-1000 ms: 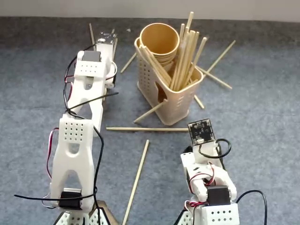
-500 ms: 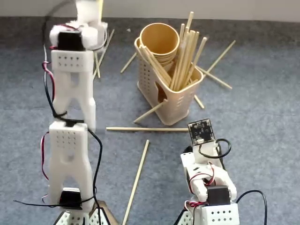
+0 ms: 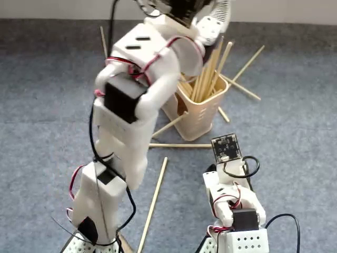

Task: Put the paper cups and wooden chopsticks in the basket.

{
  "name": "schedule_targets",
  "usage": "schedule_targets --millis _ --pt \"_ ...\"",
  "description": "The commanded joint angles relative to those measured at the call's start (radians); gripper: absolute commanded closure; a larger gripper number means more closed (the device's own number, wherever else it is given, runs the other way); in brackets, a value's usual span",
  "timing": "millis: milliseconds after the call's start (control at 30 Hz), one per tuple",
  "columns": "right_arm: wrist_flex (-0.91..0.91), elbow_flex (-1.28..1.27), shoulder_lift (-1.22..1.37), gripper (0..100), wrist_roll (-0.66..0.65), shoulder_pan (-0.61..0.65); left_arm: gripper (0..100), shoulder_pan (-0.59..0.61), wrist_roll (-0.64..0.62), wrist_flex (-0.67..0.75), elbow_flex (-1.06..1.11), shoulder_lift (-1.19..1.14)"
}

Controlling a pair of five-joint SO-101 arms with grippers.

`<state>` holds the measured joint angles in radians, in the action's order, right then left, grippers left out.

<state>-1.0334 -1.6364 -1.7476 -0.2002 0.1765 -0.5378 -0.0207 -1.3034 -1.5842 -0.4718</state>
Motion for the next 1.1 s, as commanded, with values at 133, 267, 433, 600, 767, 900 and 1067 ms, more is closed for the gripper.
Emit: schedule_targets --millis 133,267,433,600,767,900,1067 --pt "0.018 0.004 -0.008 72.4 -0.011 0.007 99 -0.035 0.026 -0.072 -0.096 -0.048" --pt "0.018 0.004 -0.008 72.4 -0.011 0.007 99 -0.127 0.196 -0.21 -0.082 0.133" --pt "0.018 0.004 -0.008 72.4 -0.011 0.007 99 -0.15 0.209 -0.422 -0.077 0.378" --pt "0.018 0.004 -0.008 72.4 -0.011 0.007 99 0.065 0.201 -0.468 -0.022 0.515" --pt "0.018 0.004 -0.008 72.4 -0.011 0.007 100 0.137 0.104 -0.466 0.189 0.521" --pt "0.018 0.004 -0.008 72.4 -0.011 0.007 100 0.094 0.054 -0.465 0.346 0.49" --pt "0.018 0.004 -0.008 72.4 -0.011 0.007 100 0.093 0.025 -0.468 0.427 0.522"
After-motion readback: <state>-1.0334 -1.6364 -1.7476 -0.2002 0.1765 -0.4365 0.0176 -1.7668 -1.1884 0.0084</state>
